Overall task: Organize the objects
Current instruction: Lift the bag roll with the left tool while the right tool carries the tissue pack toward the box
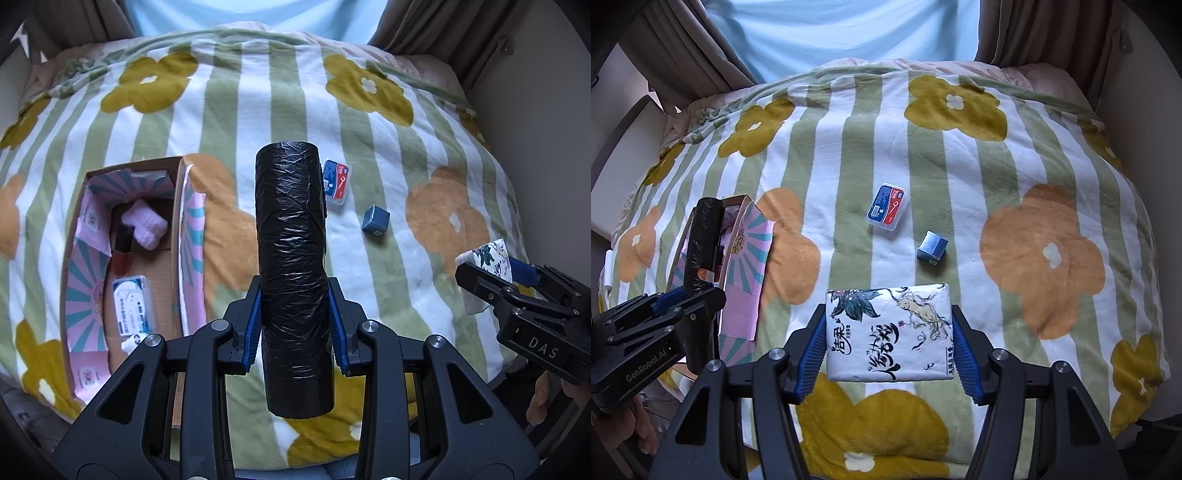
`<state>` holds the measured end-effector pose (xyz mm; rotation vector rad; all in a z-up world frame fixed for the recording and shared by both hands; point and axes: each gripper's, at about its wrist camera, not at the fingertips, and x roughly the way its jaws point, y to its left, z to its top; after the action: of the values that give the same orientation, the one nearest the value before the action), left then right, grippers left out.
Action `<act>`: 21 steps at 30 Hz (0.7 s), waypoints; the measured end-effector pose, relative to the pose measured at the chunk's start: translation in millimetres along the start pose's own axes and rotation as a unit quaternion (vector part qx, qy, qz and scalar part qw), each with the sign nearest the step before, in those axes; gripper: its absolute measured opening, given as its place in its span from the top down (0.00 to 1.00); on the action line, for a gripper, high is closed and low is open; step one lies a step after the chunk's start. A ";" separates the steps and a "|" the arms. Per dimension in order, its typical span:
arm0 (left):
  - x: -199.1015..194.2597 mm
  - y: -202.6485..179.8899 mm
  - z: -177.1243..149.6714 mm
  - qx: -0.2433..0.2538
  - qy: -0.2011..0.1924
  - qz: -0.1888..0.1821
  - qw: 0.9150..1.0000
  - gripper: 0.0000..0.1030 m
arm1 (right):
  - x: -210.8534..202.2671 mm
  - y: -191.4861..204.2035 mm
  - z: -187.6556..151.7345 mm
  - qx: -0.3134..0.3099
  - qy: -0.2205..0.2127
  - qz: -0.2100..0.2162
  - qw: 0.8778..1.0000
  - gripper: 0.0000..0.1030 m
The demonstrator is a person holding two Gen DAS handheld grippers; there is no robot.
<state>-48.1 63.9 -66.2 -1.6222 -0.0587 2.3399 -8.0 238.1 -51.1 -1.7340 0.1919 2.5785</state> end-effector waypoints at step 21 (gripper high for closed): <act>-51.6 82.9 -39.7 -0.121 -0.044 0.041 0.991 0.72 | -5.3 104.4 30.8 -0.126 -0.021 0.059 0.990 0.44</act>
<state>-12.7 -34.0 -50.1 -1.6567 -0.3123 2.5498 -44.0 138.4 -25.8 -1.7925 -0.0349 2.8298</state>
